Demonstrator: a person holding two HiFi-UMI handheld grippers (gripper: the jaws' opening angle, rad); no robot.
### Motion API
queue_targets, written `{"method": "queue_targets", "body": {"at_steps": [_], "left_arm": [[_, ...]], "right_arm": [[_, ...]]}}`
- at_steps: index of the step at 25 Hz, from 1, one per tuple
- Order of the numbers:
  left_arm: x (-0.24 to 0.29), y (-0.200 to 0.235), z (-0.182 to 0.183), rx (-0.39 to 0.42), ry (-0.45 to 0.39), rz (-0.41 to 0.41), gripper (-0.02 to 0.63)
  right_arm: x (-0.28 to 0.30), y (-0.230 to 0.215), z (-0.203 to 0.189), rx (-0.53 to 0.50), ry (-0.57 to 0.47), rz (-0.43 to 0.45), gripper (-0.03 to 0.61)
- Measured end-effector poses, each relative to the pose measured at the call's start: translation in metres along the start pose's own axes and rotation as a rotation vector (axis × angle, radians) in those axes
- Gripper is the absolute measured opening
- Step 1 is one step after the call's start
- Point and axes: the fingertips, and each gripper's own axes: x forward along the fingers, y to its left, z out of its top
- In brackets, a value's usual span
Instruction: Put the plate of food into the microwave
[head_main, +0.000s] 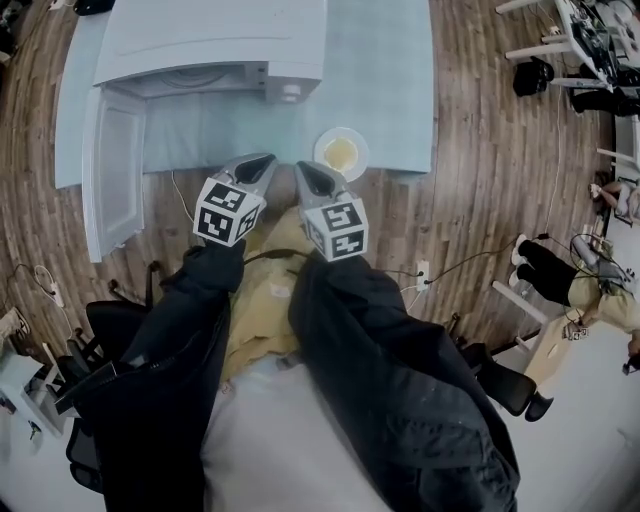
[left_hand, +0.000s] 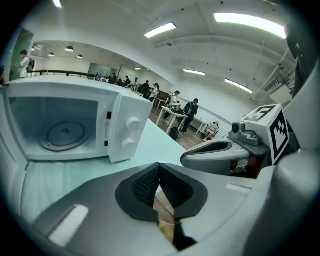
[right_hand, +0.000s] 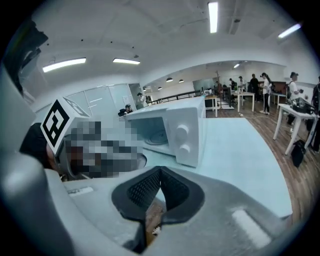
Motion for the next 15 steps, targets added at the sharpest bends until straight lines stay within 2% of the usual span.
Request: {"method": "queue_targets", "body": {"at_steps": [9, 15], "left_arm": [[0.069, -0.033, -0.062, -0.036, 0.17, -0.01, -0.002], [0.106, -0.05, -0.104, -0.136, 0.264, -0.036, -0.002]], "right_arm": [[-0.002, -0.057, -0.077, 0.018, 0.148, 0.021, -0.004], [-0.018, -0.087, -0.11, 0.037, 0.208, 0.025, -0.003]]}}
